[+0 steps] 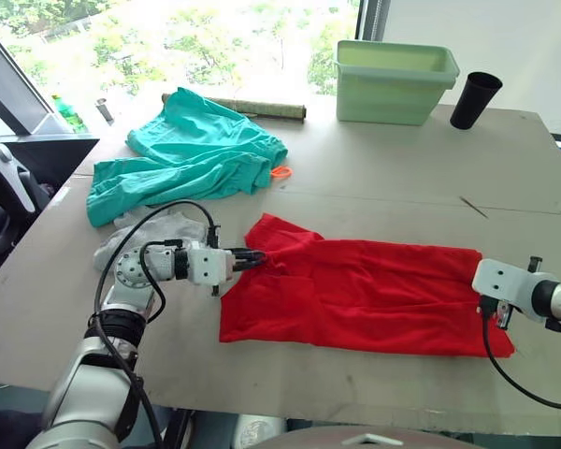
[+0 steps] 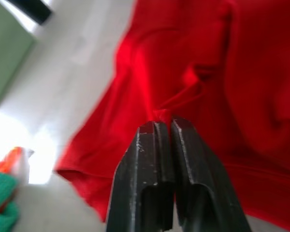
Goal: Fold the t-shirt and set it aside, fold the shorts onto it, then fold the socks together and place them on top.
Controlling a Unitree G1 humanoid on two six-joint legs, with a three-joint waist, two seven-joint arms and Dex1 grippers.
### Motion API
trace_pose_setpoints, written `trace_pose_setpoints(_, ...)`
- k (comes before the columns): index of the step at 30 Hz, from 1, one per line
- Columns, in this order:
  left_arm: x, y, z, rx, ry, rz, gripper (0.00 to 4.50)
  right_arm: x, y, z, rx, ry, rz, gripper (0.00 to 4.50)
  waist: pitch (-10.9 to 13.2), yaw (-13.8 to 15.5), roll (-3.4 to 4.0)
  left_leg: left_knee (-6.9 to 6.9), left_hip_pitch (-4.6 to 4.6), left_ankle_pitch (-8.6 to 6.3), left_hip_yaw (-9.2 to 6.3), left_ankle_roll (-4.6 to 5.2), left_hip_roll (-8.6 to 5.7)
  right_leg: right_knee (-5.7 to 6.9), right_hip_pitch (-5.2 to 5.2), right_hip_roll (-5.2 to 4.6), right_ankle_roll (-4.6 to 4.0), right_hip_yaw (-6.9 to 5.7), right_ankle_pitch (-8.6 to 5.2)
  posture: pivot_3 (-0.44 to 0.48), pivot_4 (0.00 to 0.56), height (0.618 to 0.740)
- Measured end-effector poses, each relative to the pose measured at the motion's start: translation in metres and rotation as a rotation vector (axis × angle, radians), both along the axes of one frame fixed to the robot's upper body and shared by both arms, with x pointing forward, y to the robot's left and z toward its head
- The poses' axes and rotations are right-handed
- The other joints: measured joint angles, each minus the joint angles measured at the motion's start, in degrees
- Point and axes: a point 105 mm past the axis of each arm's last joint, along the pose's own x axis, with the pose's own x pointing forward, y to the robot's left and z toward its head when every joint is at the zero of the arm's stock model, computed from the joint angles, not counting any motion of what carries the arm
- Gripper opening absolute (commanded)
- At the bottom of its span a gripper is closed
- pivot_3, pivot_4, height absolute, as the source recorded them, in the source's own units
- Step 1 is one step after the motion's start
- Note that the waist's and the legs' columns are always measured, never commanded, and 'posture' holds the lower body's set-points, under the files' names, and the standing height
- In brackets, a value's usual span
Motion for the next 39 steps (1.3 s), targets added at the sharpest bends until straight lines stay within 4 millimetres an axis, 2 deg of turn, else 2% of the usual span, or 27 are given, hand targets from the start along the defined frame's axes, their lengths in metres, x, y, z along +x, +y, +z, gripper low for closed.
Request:
trace_pose_setpoints(1, 0.000, 0.002, 0.000, -0.003, 0.009, 0.004, 2.00, -0.001, 0.000, 0.000, 0.010, 0.006, 0.000, 0.62, 0.0, 0.0, 0.00, 0.00, 0.00, 0.00, 0.00, 0.00, 0.03, 0.01, 0.00, 0.00, 0.00, 0.00, 0.00, 0.000, 0.150, 0.740)
trace_pose_setpoints(2, -0.001, 0.007, 0.003, -0.030, 0.052, 0.027, 2.23, -0.004, 0.001, 0.002, 0.039, 0.012, -0.006, 0.77, 0.0, 0.1, 0.01, -0.01, -0.01, 0.00, -0.01, 0.00, 0.05, 0.01, 0.00, 0.00, 0.00, -0.01, 0.00, 0.000, 0.150, 0.740)
trace_pose_setpoints(3, -0.002, 0.008, 0.002, -0.033, 0.064, 0.032, 2.66, -0.005, 0.001, 0.002, 0.044, 0.014, -0.007, 1.23, 0.0, 0.0, 0.01, -0.01, -0.01, 0.00, -0.01, 0.00, 0.08, 0.01, 0.00, 0.00, 0.00, -0.01, 0.00, 0.000, 0.150, 0.740)
trace_pose_setpoints(4, -0.003, 0.012, 0.003, -0.070, 0.127, 0.066, 2.76, -0.009, 0.002, 0.004, 0.080, 0.022, -0.022, 1.59, 0.0, 0.0, 0.01, -0.01, -0.02, 0.00, 0.00, 0.00, 0.11, 0.01, 0.00, 0.00, 0.00, -0.01, 0.00, 0.000, 0.150, 0.740)
trace_pose_setpoints(7, -0.002, 0.030, 0.016, -0.278, 0.388, 0.245, 2.76, -0.025, 0.015, 0.017, 0.268, 0.064, -0.060, 1.59, 0.0, 0.0, 0.01, 0.01, -0.06, 0.00, -0.13, 0.00, 0.24, 0.04, 0.00, 0.05, 0.02, -0.09, 0.00, 0.000, 0.150, 0.740)
trace_pose_setpoints(9, 0.002, 0.035, 0.033, -0.393, 0.512, 0.325, 2.22, -0.030, 0.026, 0.030, 0.384, 0.072, -0.065, 1.64, 0.0, 0.0, 0.02, 0.01, -0.05, 0.00, -0.17, 0.00, 0.24, 0.06, 0.02, 0.04, 0.01, -0.12, 0.00, 0.000, 0.150, 0.740)
trace_pose_setpoints(10, 0.004, 0.034, 0.045, -0.475, 0.587, 0.363, 1.97, -0.023, 0.034, 0.045, 0.523, 0.029, -0.094, 1.00, 0.0, 0.0, -0.03, 0.03, 0.04, 0.00, -0.20, -0.01, 0.25, 0.06, 0.11, 0.04, -0.01, -0.15, -0.01, 0.000, 0.150, 0.740)
trace_pose_setpoints(11, 0.006, 0.028, 0.053, -0.531, 0.632, 0.370, 1.51, -0.016, 0.041, 0.056, 0.605, -0.015, -0.103, 0.73, 0.0, 0.0, 0.01, 0.08, 0.12, 0.00, -0.18, -0.02, 0.25, 0.06, 0.15, 0.02, -0.11, -0.14, -0.05, 0.000, 0.150, 0.740)
trace_pose_setpoints(12, 0.009, 0.021, 0.058, -0.563, 0.662, 0.378, 1.01, -0.009, 0.046, 0.063, 0.664, -0.053, -0.119, 0.22, 0.1, 0.0, 0.03, 0.07, 0.21, 0.00, -0.15, -0.02, 0.23, 0.05, 0.21, -0.01, -0.21, -0.11, -0.09, 0.000, 0.150, 0.740)
trace_pose_setpoints(13, 0.015, 0.007, 0.060, -0.596, 0.674, 0.403, 0.39, 0.004, 0.052, 0.067, 0.742, -0.116, -0.169, 0.00, 0.0, 0.0, -0.01, 0.05, 0.55, -0.01, -0.12, -0.03, 0.23, 0.01, 0.53, 0.00, -0.23, -0.10, -0.10, 0.000, 0.150, 0.740)
trace_pose_setpoints(14, 0.017, 0.000, 0.060, -0.603, 0.680, 0.404, 0.04, 0.008, 0.055, 0.066, 0.759, -0.125, -0.183, 0.00, 0.0, 0.1, 0.02, 0.04, 0.61, -0.01, -0.09, -0.03, 0.17, 0.01, 0.59, -0.03, -0.25, -0.09, -0.10, 0.000, 0.150, 0.740)
trace_pose_setpoints(16, 0.030, -0.015, 0.050, -0.616, 0.671, 0.508, 0.04, 0.023, 0.066, 0.055, 0.831, -0.155, -0.279, 0.00, 0.0, 0.2, -0.04, -0.07, 0.64, -0.01, -0.08, -0.03, 0.12, 0.01, 0.61, -0.02, -0.28, -0.03, -0.10, 0.000, 0.150, 0.740)
trace_pose_setpoints(19, 0.051, -0.040, 0.031, -0.606, 0.647, 0.668, 0.04, 0.034, 0.074, 0.023, 0.831, -0.123, -0.428, 0.00, 0.0, 0.3, -0.02, -0.14, 0.53, 0.01, -0.09, -0.04, -0.23, 0.02, 0.56, -0.02, -0.05, 0.05, 0.02, 0.000, 0.150, 0.740)
trace_pose_setpoints(22, 0.065, -0.050, 0.015, -0.545, 0.596, 0.795, 0.04, 0.036, 0.066, -0.001, 0.745, -0.099, -0.570, 0.00, 0.0, 0.1, -0.01, -0.25, 0.49, 0.04, -0.03, -0.08, -0.35, -0.06, 0.47, -0.02, -0.02, 0.14, 0.01, 0.000, 0.150, 0.740)
trace_pose_setpoints(26, 0.073, -0.045, 0.003, -0.441, 0.532, 0.891, 0.04, 0.036, 0.048, -0.007, 0.611, -0.142, -0.672, 0.00, -0.1, 0.0, 0.02, -0.43, 0.74, 0.00, 0.04, -0.02, -0.32, -0.06, 0.53, -0.02, -0.03, 0.19, 0.00, 0.000, 0.150, 0.740)
trace_pose_setpoints(29, 0.079, -0.031, 0.000, -0.436, 0.431, 0.992, 0.04, 0.041, 0.026, -0.009, 0.536, -0.227, -0.780, 0.00, -0.2, -0.4, 0.07, -0.50, 0.87, 0.00, 0.08, -0.03, -0.22, -0.04, 0.55, -0.01, -0.08, 0.30, -0.02, 0.000, 0.150, 0.740)
trace_pose_setpoints(32, 0.079, -0.021, -0.004, -0.440, 0.381, 1.043, 0.04, 0.043, 0.016, -0.010, 0.509, -0.274, -0.831, 0.00, -0.3, -1.4, 0.19, -0.50, 1.04, 0.02, 0.00, -0.04, -0.13, 0.05, 0.57, 0.02, -0.22, 0.48, -0.01, 0.000, 0.150, 0.740)
trace_pose_setpoints(36, 0.080, -0.002, -0.001, -0.532, 0.339, 1.109, 0.04, 0.045, 0.015, -0.010, 0.511, -0.290, -0.820, 0.00, -0.3, -1.9, 0.17, -0.78, 1.44, 0.01, 0.09, -0.04, -0.16, 0.13, 0.58, 0.21, -0.25, 1.06, 0.01, 0.000, 0.150, 0.740)
trace_pose_setpoints(39, 0.078, 0.004, 0.006, -0.673, 0.378, 1.093, 0.04, 0.043, 0.029, -0.007, 0.578, -0.247, -0.741, 0.00, -0.3, -1.5, 0.17, -0.96, 1.31, 0.01, 0.11, -0.05, -0.21, 0.11, 0.39, 0.23, -0.15, 1.15, 0.07, 0.000, 0.150, 0.740)
